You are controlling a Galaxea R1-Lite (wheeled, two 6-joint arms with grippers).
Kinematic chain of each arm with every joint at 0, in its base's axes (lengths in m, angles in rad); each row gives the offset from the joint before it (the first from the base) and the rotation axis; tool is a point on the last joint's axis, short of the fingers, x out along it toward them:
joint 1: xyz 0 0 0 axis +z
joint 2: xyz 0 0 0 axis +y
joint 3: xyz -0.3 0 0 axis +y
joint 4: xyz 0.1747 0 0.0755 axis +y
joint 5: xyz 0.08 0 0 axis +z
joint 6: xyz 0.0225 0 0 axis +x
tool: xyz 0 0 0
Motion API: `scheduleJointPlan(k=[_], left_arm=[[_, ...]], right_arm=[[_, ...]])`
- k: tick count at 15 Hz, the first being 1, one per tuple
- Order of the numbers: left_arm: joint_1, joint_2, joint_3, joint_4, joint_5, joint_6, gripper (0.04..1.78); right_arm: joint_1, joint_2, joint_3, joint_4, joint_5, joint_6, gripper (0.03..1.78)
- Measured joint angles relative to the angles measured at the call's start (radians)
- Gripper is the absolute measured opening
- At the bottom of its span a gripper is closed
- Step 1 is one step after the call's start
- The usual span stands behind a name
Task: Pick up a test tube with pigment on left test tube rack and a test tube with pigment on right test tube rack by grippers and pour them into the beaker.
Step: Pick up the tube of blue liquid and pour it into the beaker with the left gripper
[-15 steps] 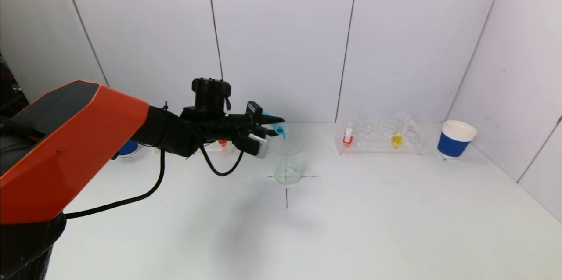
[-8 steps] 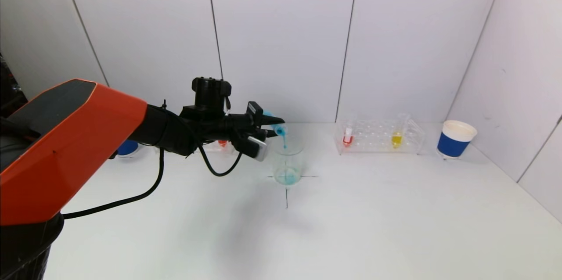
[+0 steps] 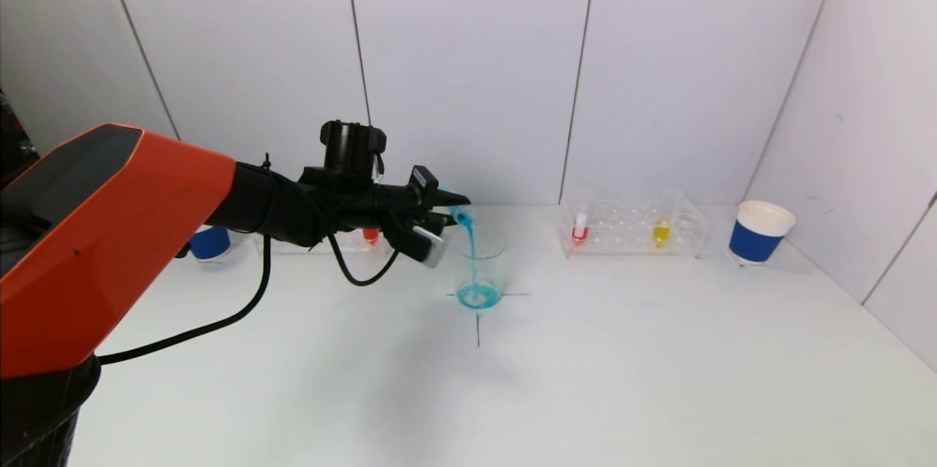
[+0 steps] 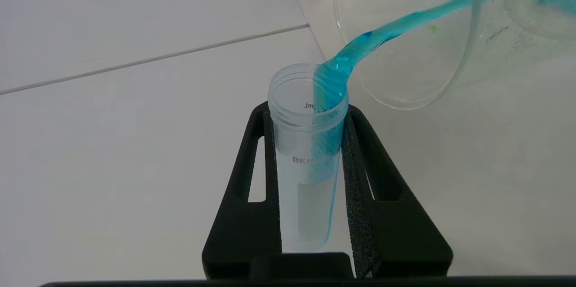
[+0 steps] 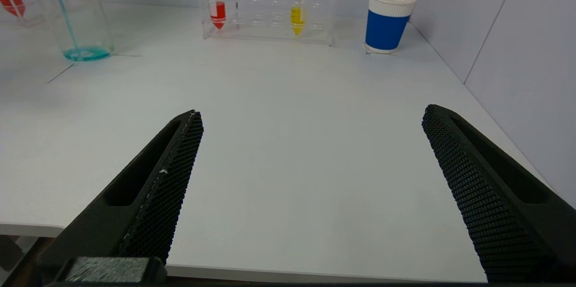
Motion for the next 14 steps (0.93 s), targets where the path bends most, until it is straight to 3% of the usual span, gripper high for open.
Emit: scheduleJointPlan(k=[6, 14], left_arm=[[-0.005, -0.005, -0.04, 0.099, 0.046, 0.05, 0.43], [-0.026, -0.009, -0.068, 0.128, 0.067, 0.091, 0.43]], right_arm=[[0.0, 0.0, 0.0, 0.0, 0.0, 0.0, 1.77], [0.0, 0.0, 0.0, 0.0, 0.0, 0.0, 1.77]])
